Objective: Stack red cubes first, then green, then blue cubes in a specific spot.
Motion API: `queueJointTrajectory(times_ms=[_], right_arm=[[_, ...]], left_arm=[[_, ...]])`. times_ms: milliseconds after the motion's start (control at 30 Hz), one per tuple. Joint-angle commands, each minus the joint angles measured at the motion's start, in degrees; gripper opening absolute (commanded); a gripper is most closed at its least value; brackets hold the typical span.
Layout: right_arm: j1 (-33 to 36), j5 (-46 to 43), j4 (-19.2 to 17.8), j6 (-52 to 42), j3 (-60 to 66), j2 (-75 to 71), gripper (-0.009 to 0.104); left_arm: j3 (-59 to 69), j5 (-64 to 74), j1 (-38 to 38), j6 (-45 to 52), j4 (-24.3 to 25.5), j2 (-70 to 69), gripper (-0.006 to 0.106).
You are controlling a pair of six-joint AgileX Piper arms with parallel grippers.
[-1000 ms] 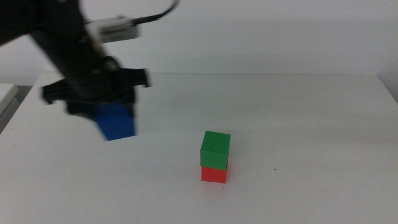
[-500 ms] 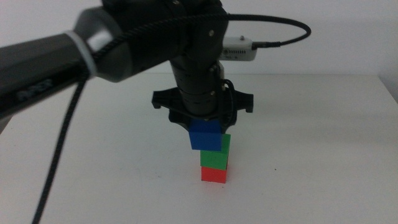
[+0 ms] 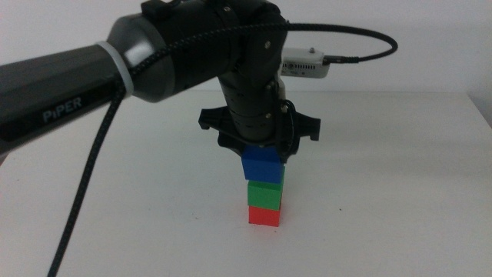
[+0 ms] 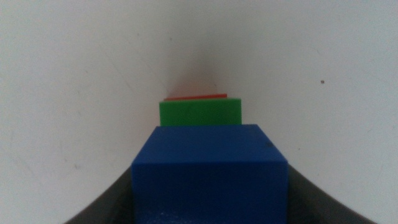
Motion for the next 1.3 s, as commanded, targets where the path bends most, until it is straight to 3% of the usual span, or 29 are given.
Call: queueJointTrajectory(times_ms=[0,67,233,1033,1067,1100,1200,1267], right_arm=[[0.1,-0.5,-0.5,-0.1,-0.1,-0.2,0.093],[0.1,-0.5,-0.5,-0.1,-0.1,-0.2,0.093],[0.1,-0.5,-0.5,-0.1,-0.1,-0.2,0.093],[0.1,-0.5,-0.5,-0.1,-0.1,-0.2,0.093],[0.1,-0.5,-0.5,-0.1,-0.1,-0.2,0.093],[0.1,-0.5,-0.5,-0.1,-0.1,-0.2,0.093],[0.1,-0.5,-0.5,-0.1,-0.1,-0.2,0.093],[0.1,-0.5,-0.5,-0.1,-0.1,-0.2,0.093]], left_arm=[[-1.0,-0.7,1.5,2.2,-0.7,-0.2,-0.002],[-3.2,0.5,3.2,5.0,-4.0,0.9,-0.002],[-7.1,3.0,2.8,5.6,-2.3,4.3,-0.002],[-7.5,3.0,2.7,6.8,-4.9,9.4,-0.002],[-7.5,3.0,2.7,6.6,-5.0,9.4,0.002],[-7.6,3.0,2.7,6.7,-4.9,9.4,0.07],[-7.6,3.0,2.7,7.1,-4.9,9.3,0.09],[-7.6,3.0,2.7,7.1,-4.9,9.1,0.094]])
